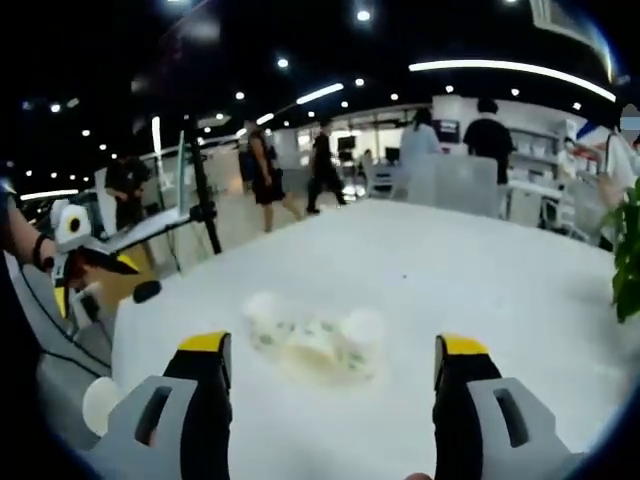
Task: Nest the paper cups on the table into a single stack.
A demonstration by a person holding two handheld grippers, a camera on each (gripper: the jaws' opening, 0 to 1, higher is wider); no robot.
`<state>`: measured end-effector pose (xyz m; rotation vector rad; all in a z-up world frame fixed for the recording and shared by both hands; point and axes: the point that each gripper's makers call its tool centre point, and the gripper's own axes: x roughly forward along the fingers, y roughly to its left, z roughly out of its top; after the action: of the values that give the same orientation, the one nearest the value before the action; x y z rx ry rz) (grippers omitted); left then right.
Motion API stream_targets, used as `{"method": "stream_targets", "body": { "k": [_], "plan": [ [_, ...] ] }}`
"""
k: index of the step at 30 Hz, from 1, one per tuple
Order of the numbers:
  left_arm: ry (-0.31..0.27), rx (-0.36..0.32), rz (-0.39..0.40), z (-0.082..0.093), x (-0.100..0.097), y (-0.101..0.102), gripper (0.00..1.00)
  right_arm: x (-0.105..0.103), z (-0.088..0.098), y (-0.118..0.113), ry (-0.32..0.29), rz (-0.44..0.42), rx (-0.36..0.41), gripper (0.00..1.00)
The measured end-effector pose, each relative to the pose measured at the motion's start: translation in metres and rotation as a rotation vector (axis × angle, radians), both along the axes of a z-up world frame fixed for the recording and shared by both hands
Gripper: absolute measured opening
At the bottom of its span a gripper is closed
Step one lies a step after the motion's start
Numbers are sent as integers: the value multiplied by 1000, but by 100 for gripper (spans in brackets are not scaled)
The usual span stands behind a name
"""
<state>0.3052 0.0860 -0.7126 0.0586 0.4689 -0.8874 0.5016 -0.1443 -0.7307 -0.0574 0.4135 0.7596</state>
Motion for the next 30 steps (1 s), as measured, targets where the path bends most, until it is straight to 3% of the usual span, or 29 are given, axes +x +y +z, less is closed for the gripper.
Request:
{"method": "stream_targets", "body": {
  "k": [8, 22, 30],
  "plan": [
    [-5, 6, 35, 3, 2, -3, 98, 38, -26, 4, 19, -9, -7, 69],
    [10, 16, 111, -4, -2, 2, 98, 56, -53, 33, 25, 53, -54, 55],
    [18, 23, 131, -5, -8, 5, 98, 60, -57, 37, 42, 51, -31, 45]
  ]
}}
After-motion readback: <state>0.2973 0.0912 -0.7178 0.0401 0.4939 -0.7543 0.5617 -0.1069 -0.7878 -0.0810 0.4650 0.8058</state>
